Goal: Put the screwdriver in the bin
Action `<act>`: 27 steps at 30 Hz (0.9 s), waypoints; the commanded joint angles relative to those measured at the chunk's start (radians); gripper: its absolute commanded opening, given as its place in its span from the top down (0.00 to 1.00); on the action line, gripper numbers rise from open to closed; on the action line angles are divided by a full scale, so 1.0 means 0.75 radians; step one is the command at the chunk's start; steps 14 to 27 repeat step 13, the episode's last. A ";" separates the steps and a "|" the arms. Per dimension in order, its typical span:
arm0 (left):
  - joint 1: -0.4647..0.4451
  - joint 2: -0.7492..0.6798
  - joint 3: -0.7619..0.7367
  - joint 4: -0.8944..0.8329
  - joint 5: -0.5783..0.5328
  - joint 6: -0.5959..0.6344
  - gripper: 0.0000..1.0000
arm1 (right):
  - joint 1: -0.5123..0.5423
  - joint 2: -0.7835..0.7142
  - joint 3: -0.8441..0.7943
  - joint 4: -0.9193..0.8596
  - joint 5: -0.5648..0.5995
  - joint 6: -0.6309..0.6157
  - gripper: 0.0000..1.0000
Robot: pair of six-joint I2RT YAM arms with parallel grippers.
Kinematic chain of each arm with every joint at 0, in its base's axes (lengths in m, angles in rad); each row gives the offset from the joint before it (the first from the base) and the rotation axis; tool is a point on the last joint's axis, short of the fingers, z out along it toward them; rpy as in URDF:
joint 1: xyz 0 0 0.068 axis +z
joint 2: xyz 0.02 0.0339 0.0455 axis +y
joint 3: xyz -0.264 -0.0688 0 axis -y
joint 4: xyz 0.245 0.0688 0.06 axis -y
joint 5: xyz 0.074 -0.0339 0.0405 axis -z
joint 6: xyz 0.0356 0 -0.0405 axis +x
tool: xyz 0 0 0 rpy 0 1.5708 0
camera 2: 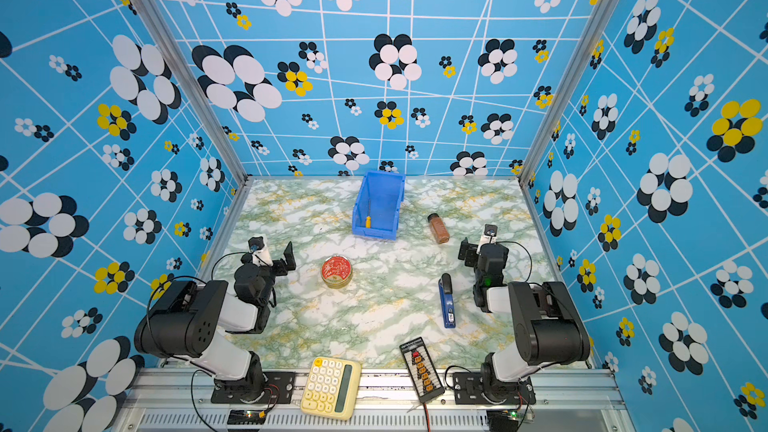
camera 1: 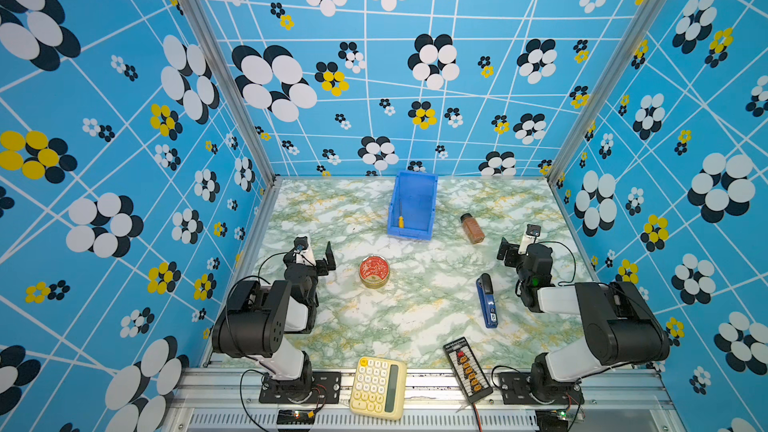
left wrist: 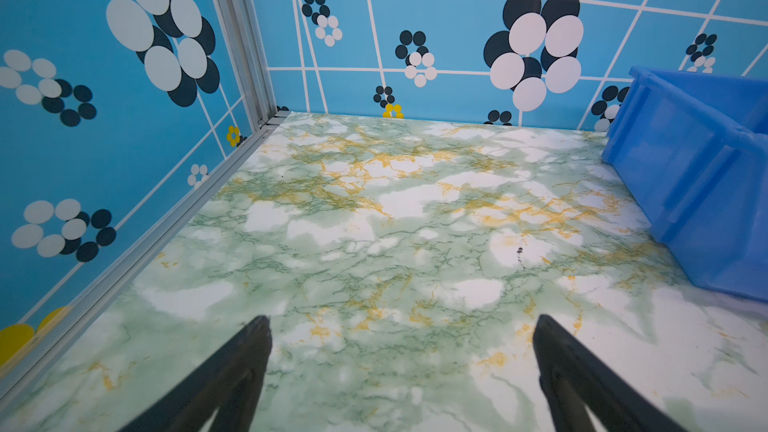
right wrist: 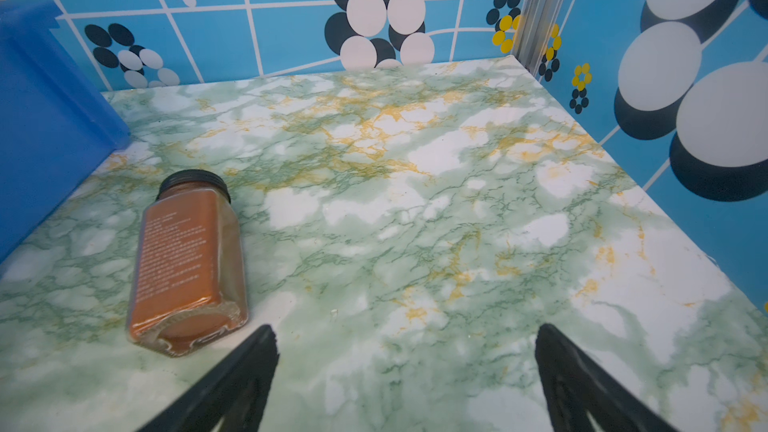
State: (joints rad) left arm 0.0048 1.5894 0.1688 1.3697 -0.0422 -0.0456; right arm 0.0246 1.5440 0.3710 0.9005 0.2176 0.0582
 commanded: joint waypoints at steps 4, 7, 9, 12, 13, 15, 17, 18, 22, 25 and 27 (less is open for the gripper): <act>0.008 0.014 -0.017 0.037 -0.018 -0.019 0.01 | -0.004 -0.003 0.017 -0.005 -0.021 -0.017 0.01; 0.007 0.014 -0.018 0.038 -0.017 -0.019 0.01 | -0.002 -0.003 0.023 -0.011 -0.024 -0.020 0.01; 0.007 0.015 -0.019 0.037 -0.018 -0.019 0.01 | -0.002 -0.001 0.021 -0.012 -0.022 -0.020 0.01; 0.008 0.014 -0.018 0.036 -0.018 -0.019 0.01 | -0.002 -0.003 0.019 -0.011 -0.028 -0.024 0.01; 0.007 0.014 -0.018 0.036 -0.019 -0.019 0.01 | -0.001 -0.001 0.024 -0.015 -0.059 -0.034 0.01; 0.007 0.014 -0.018 0.036 -0.019 -0.019 0.01 | -0.001 -0.001 0.024 -0.015 -0.059 -0.034 0.01; 0.007 0.014 -0.018 0.036 -0.019 -0.019 0.01 | -0.001 -0.001 0.024 -0.015 -0.059 -0.034 0.01; 0.007 0.014 -0.018 0.036 -0.019 -0.019 0.01 | -0.001 -0.001 0.024 -0.015 -0.059 -0.034 0.01; 0.007 0.014 -0.018 0.036 -0.019 -0.019 0.01 | -0.001 -0.001 0.024 -0.015 -0.059 -0.034 0.01; 0.007 0.014 -0.018 0.036 -0.019 -0.019 0.01 | -0.001 -0.001 0.024 -0.015 -0.059 -0.034 0.01; 0.007 0.014 -0.018 0.036 -0.019 -0.019 0.01 | -0.001 -0.001 0.024 -0.015 -0.059 -0.034 0.01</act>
